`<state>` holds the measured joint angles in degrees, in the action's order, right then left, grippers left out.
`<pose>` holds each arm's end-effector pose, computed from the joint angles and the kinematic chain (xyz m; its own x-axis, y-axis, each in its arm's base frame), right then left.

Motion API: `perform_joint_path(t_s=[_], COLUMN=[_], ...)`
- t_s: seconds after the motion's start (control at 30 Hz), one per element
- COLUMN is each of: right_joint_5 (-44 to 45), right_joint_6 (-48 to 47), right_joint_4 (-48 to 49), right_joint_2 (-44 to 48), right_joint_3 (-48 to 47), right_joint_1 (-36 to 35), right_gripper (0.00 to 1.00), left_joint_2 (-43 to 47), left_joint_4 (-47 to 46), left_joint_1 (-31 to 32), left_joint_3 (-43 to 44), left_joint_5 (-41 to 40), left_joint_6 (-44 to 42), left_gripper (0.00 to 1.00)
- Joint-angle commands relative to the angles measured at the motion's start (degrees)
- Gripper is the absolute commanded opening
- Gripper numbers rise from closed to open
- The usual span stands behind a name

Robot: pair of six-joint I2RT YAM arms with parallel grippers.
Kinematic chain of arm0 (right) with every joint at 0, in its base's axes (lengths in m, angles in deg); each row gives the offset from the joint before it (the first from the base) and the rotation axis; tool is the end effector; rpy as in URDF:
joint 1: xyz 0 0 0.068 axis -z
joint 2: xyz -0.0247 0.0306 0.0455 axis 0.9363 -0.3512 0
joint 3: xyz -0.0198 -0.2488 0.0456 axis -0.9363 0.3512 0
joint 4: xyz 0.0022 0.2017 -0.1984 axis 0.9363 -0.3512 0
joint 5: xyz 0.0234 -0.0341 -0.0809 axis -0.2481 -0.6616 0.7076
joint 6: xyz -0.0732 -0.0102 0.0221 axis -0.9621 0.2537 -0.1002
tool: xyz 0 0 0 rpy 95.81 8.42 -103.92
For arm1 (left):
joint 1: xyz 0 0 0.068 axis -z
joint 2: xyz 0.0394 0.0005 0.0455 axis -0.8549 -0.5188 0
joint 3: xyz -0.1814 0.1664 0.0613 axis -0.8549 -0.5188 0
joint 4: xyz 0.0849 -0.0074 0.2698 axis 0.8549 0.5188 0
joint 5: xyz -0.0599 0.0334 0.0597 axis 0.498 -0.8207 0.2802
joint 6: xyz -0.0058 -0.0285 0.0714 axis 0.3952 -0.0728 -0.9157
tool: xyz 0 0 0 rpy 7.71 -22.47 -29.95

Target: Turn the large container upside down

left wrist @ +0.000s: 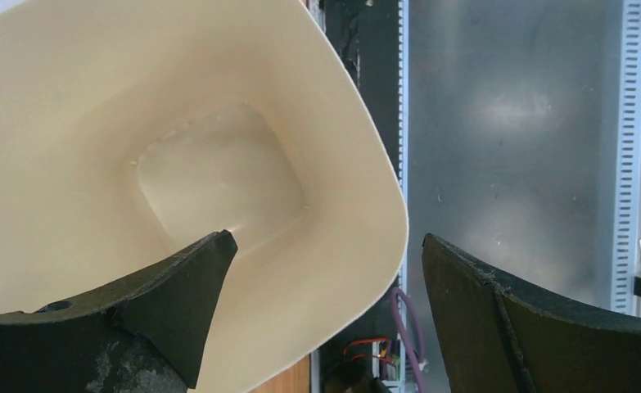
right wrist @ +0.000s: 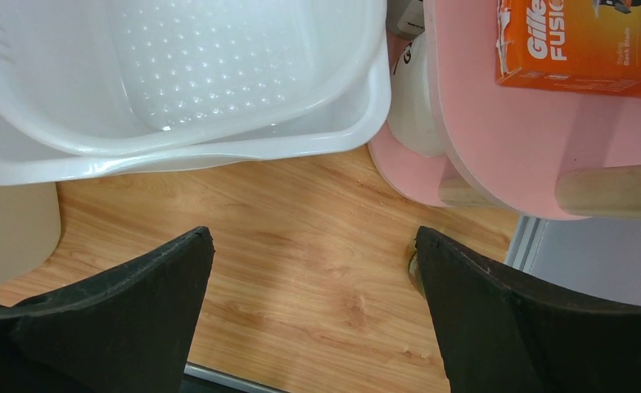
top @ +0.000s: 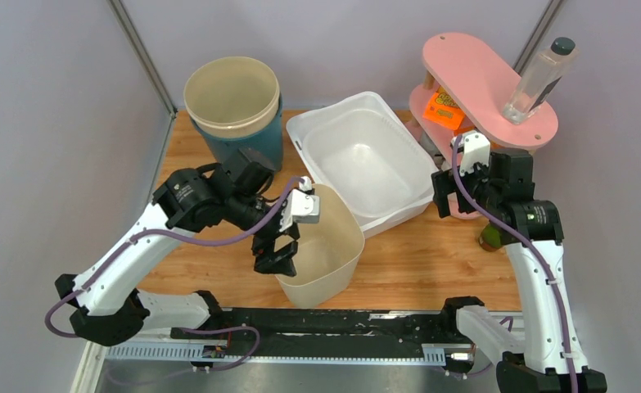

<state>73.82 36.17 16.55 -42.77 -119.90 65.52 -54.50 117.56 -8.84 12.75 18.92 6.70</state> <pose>0.2136 0.0237 0.3587 -0.5761 -0.3400 -0.7433 -0.3638 0.9210 -0.1393 0.1159 -0.1981 0.4080 -0.1754 0.6587 -0.7316 0.9742 0.0089 -0.2255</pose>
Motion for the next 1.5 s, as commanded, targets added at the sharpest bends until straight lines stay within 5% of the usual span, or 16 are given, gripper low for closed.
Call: perform_joint_path(t_s=[0.0, 0.77, 1.0, 1.1, 1.23, 1.47], right_joint_5=[-0.9, -2.6, -4.1, -5.7, -8.7, -18.4], right_joint_6=[0.7, 2.2, -0.1, -0.6, -0.5, 0.6], right_joint_4=[2.4, 1.7, 1.7, 1.8, 2.7, 4.5], right_joint_2=[1.0, 3.9, 4.9, 3.4, 0.0, -7.2], right_joint_3=[-0.3, 5.6, 7.0, 6.5, 5.2, -0.9], right_joint_1=[0.2, 0.2, 0.1, 0.1, 0.1, -0.6], right_gripper=[1.0, 1.0, 1.0, 1.0, 1.0, 1.0], left_joint_2=[-1.5, -14.2, -14.7, -12.9, -9.5, -4.4], left_joint_4=[-5.7, -11.8, -7.6, -6.4, -5.4, -4.9], left_joint_1=[2.7, 20.8, 21.1, 21.1, 21.1, 15.0], left_joint_3=[-3.0, -1.2, 4.7, 5.4, 4.1, 5.5], left_joint_5=[-4.7, -22.4, -18.5, -19.5, -22.9, -27.4], left_joint_6=[0.9, 8.9, 4.8, 2.6, -0.3, -3.2], left_gripper=[0.96, 0.9, 0.58, 0.27, 0.02, 0.0])
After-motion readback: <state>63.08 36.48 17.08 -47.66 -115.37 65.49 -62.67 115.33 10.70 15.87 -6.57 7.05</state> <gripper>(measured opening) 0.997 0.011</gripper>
